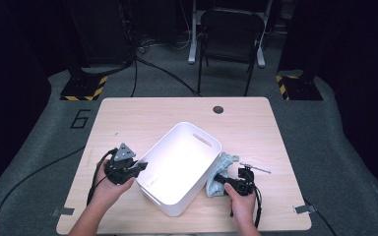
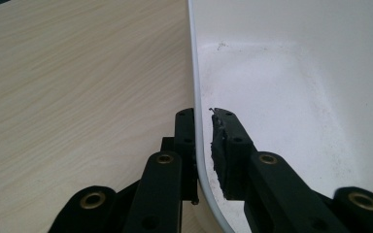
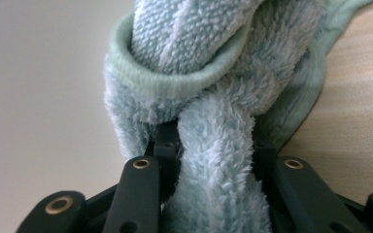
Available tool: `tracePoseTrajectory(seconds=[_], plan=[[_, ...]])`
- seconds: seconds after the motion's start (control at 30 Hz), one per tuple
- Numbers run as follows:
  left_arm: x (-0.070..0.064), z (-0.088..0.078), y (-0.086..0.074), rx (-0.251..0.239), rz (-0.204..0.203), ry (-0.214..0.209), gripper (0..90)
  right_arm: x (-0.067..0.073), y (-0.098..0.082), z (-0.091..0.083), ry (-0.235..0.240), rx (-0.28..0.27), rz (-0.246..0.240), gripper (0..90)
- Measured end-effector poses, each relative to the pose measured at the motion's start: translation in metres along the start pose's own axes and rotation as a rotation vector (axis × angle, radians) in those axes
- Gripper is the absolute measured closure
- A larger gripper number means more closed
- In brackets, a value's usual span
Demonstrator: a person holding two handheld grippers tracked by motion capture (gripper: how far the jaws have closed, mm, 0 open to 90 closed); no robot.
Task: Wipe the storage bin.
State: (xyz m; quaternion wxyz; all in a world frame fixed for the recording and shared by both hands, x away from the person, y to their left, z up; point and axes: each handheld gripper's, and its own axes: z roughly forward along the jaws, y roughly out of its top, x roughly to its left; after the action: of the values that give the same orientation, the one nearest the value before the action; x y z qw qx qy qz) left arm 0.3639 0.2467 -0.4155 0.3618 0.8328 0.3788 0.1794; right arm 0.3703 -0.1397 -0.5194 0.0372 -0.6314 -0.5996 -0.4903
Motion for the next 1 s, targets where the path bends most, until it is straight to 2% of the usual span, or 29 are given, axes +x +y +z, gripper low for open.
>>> tracePoseTrajectory(seconds=[0.03, 0.13, 0.27, 0.43, 0.5, 0.6, 0.67, 0.77, 0.8, 0.9, 0.93, 1.0], plan=[[-0.002, 0.0, 0.001, 0.0, 0.009, 0.013, 81.5, 0.003, 0.001, -0.001, -0.011, -0.006, -0.006, 66.9], [-0.005, 0.0, 0.002, 0.024, 0.04, 0.02, 82.2, 0.015, 0.003, -0.007, -0.034, -0.032, -0.066, 67.1], [-0.008, 0.0, 0.003, 0.023, 0.045, 0.035, 82.6, 0.023, 0.008, -0.017, 0.014, -0.075, -0.072, 67.0], [-0.009, 0.0, 0.003, 0.029, 0.047, 0.026, 82.7, 0.037, 0.016, -0.033, 0.065, -0.116, -0.066, 66.8], [-0.009, 0.0, 0.003, 0.027, 0.05, 0.027, 82.5, 0.043, 0.019, -0.04, 0.088, -0.15, -0.093, 66.7], [-0.011, 0.001, 0.003, 0.022, 0.052, 0.025, 82.4, 0.049, 0.022, -0.048, 0.114, -0.162, -0.093, 66.7], [-0.012, 0.001, 0.004, 0.026, 0.055, 0.022, 82.5, 0.048, 0.022, -0.048, 0.115, -0.168, -0.095, 66.6], [-0.011, 0.001, 0.003, 0.023, 0.056, 0.018, 82.6, 0.043, 0.02, -0.046, 0.131, -0.168, -0.073, 66.4], [-0.011, 0.001, 0.003, 0.022, 0.054, 0.017, 82.6, 0.041, 0.02, -0.044, 0.139, -0.174, -0.084, 66.4], [-0.011, 0.001, 0.003, 0.011, 0.047, 0.021, 82.8, 0.039, 0.02, -0.042, 0.12, -0.155, -0.097, 66.3], [-0.011, 0.001, 0.003, 0.015, 0.043, 0.013, 82.9, 0.039, 0.019, -0.041, 0.119, -0.151, -0.081, 66.3], [-0.011, 0.0, 0.003, 0.016, 0.044, 0.015, 82.9, 0.036, 0.016, -0.038, 0.104, -0.138, -0.088, 66.4]])
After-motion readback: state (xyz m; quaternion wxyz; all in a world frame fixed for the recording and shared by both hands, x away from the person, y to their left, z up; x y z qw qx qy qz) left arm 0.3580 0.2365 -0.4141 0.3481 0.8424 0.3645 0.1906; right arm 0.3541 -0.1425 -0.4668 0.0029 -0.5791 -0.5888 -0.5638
